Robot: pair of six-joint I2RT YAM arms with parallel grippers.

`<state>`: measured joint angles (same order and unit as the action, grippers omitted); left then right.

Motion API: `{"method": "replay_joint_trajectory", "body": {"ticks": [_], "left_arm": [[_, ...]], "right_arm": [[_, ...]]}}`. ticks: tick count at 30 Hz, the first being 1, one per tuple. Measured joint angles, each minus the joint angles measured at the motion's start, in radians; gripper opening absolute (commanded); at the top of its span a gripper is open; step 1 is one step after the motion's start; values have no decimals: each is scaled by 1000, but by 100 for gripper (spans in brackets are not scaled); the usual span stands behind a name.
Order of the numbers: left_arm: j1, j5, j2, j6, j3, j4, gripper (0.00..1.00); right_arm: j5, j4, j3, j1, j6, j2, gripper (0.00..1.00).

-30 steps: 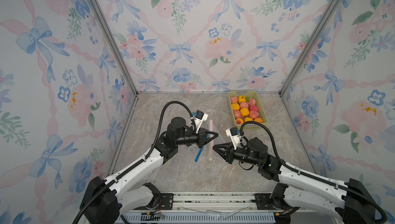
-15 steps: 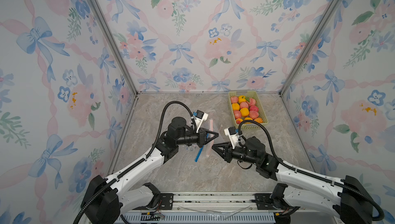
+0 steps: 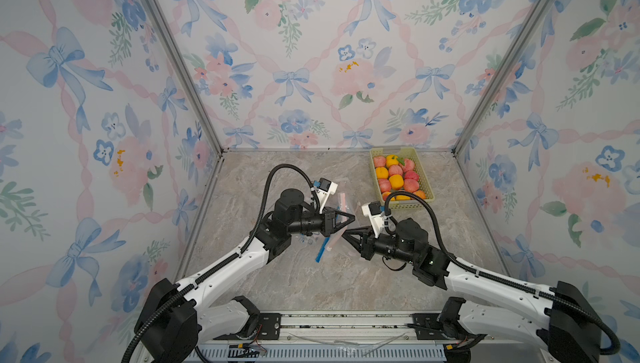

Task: Place the peach in a zip-top bag and seal the zipper
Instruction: Open the zipper of the food storage bag at the center of the board.

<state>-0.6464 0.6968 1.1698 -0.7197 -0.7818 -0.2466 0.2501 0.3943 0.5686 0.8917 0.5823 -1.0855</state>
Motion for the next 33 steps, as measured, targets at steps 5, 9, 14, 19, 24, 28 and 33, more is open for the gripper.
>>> {"method": "replay_joint_trajectory", "body": {"ticks": [5, 9, 14, 19, 24, 28, 33], "left_arm": [[0, 0, 0, -19, 0, -11, 0], [0, -1, 0, -26, 3, -18, 0], [0, -8, 0, -37, 5, -19, 0], [0, -19, 0, -53, 5, -21, 0], [0, -26, 0, -71, 8, -26, 0], [2, -34, 0, -76, 15, -29, 0], [11, -43, 0, -71, 21, -28, 22]], "right_arm": [[-1, 0, 24, 0, -7, -15, 12], [-2, 2, 26, 0, -5, -15, 27], [-8, 4, 22, 2, -6, -12, 34], [-12, 8, 12, 7, -7, 3, 34], [-15, 16, 12, 7, -9, 2, 26], [-15, 31, 13, 12, -11, -6, 8], [-42, 22, 14, 27, 5, -9, 0]]}}
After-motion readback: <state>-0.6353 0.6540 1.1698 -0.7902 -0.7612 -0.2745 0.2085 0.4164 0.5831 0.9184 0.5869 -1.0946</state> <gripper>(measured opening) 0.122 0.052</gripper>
